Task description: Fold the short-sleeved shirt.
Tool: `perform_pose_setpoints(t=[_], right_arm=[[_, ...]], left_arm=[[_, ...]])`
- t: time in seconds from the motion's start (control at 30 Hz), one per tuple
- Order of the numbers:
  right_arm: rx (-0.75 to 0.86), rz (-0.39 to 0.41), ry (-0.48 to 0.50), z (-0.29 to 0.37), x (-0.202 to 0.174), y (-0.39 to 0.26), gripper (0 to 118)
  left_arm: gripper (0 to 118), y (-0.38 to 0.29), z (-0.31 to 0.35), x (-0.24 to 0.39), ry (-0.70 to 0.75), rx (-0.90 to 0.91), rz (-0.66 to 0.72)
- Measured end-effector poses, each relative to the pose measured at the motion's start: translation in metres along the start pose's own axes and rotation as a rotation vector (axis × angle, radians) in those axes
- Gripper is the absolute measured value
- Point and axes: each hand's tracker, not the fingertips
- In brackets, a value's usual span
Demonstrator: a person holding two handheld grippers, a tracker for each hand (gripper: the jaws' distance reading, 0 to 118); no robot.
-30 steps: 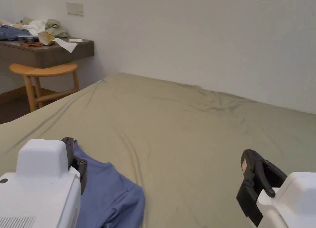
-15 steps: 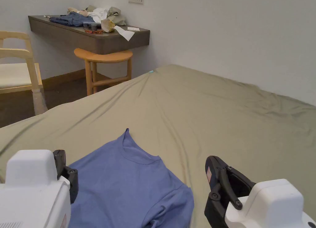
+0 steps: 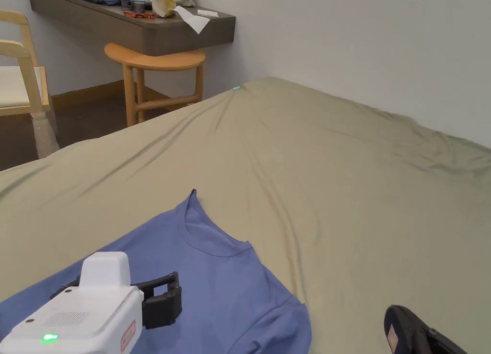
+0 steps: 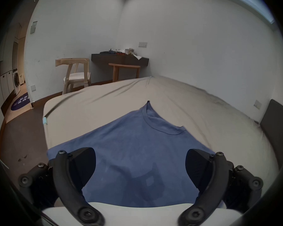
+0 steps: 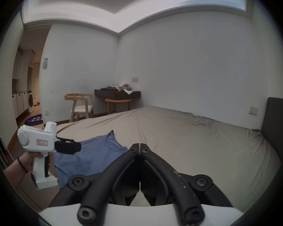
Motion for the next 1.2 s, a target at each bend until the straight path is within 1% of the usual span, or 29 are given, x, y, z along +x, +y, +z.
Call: perform_pose_setpoints(t=[0.07,0.13,0.17,0.2,0.23,0.27,0.3,0.33,0.37,0.4,0.43,0.47,0.63,0.67,0.7,0.73,0.83,0.9,0.97,1.0,1.13,1.2], right_arm=[[-0.031,0.002,0.002,-0.006,-0.001,-0.005,2],[-0.056,0.010,0.002,-0.011,-0.002,-0.009,2],[-0.069,0.016,0.003,-0.013,-0.002,-0.011,2],[-0.078,0.024,0.001,-0.014,-0.002,-0.012,2],[-0.087,0.032,-0.002,-0.016,-0.002,-0.013,2],[-0.094,0.038,-0.009,-0.017,-0.002,-0.014,2],[-0.101,0.041,-0.011,-0.018,-0.001,-0.014,2],[-0.109,0.042,-0.012,-0.019,0.000,-0.015,2],[-0.114,0.041,-0.016,-0.020,0.001,-0.016,2],[-0.116,0.036,-0.021,-0.021,0.002,-0.018,2],[-0.121,0.028,-0.019,-0.022,0.003,-0.019,2],[-0.124,0.019,-0.019,-0.022,0.005,-0.019,2],[-0.128,0.011,-0.038,-0.010,0.014,-0.021,2],[-0.127,0.006,-0.047,-0.006,0.018,-0.022,2],[-0.122,-0.004,-0.060,-0.003,0.022,-0.022,2],[-0.115,-0.020,-0.077,0.002,0.028,-0.023,2],[-0.097,-0.064,-0.125,0.017,0.045,-0.026,2],[-0.090,-0.081,-0.169,0.031,0.057,-0.029,2],[-0.093,-0.097,-0.214,0.046,0.072,-0.032,2],[-0.093,-0.103,-0.239,0.052,0.078,-0.034,2],[-0.087,-0.133,-0.359,0.078,0.108,-0.042,2],[-0.080,-0.157,-0.407,0.091,0.121,-0.046,2]], left_arm=[[112,0.000,-0.034,0.000,-0.009,-0.072,-0.057],[112,-0.003,-0.066,0.001,0.007,-0.131,-0.082],[109,-0.006,-0.080,0.002,0.028,-0.178,-0.097],[102,-0.010,-0.093,0.002,0.035,-0.207,-0.092],[89,-0.015,-0.103,0.002,0.043,-0.255,-0.087],[92,-0.022,-0.113,0.002,0.045,-0.297,-0.069],[79,-0.027,-0.114,0.003,0.047,-0.324,-0.059],[46,-0.015,-0.095,0.009,0.056,-0.246,-0.091],[8,-0.012,-0.090,0.010,0.021,-0.235,-0.094],[0,-0.012,-0.088,0.011,0.006,-0.214,-0.067],[0,-0.014,-0.090,0.012,0.081,-0.220,-0.040],[0,-0.014,-0.090,0.009,0.090,-0.228,0.007],[0,0.002,-0.086,-0.007,0.033,-0.225,0.294],[0,0.008,-0.083,-0.009,0.022,-0.220,0.341],[0,0.014,-0.082,-0.008,0.024,-0.210,0.357],[0,0.021,-0.079,-0.005,0.024,-0.182,0.356],[0,0.040,-0.080,0.020,0.059,-0.152,0.281],[0,0.051,-0.078,0.039,0.053,-0.132,0.275],[0,0.063,-0.075,0.059,-0.020,-0.087,0.322],[0,0.068,-0.072,0.071,-0.045,-0.082,0.324],[0,0.087,-0.054,0.143,-0.159,-0.026,0.206],[0,0.094,-0.041,0.180,-0.241,0.006,0.157]])
